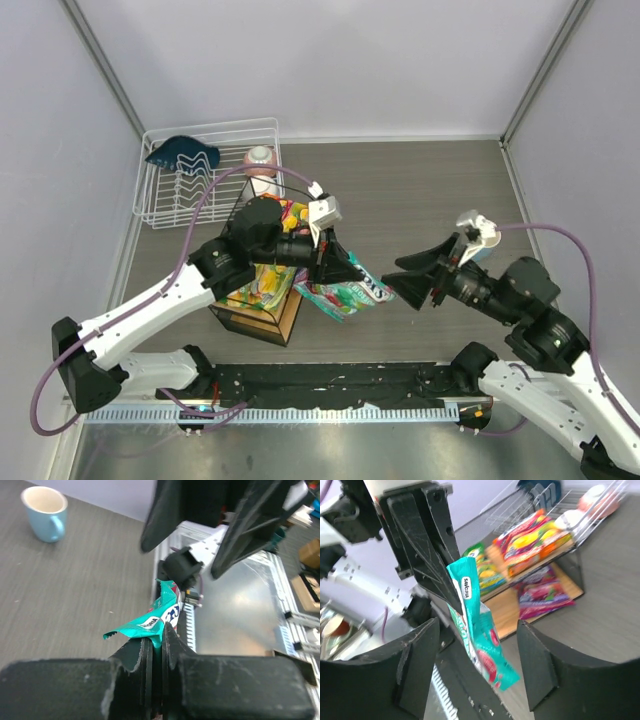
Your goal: Place and organize the candy bags onto the shelf
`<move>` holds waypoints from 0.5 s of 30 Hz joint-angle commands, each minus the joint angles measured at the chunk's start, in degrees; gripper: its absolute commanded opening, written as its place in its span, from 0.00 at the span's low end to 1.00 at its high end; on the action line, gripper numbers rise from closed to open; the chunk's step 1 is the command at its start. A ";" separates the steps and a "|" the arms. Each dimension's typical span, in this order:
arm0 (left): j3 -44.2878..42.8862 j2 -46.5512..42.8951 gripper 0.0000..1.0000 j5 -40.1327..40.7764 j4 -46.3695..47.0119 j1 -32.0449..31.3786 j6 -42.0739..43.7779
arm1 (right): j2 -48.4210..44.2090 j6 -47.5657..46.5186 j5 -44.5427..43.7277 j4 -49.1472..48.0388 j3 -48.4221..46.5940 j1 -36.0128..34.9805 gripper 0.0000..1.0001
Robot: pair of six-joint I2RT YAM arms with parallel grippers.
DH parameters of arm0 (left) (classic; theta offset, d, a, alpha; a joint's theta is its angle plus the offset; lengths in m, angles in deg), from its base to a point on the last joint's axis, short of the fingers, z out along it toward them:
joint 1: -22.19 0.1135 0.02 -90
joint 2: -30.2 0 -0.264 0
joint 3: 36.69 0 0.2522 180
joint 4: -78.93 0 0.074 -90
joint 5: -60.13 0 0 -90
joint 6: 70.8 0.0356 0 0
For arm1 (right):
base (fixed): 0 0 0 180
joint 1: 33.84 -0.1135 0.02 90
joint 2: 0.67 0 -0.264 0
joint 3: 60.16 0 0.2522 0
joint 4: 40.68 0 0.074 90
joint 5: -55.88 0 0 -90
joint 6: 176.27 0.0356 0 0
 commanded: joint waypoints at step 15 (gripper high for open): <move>6.44 -7.41 0.00 40.10 34.21 -0.19 -18.70 | -14.94 11.30 -16.63 -28.56 25.63 0.02 0.83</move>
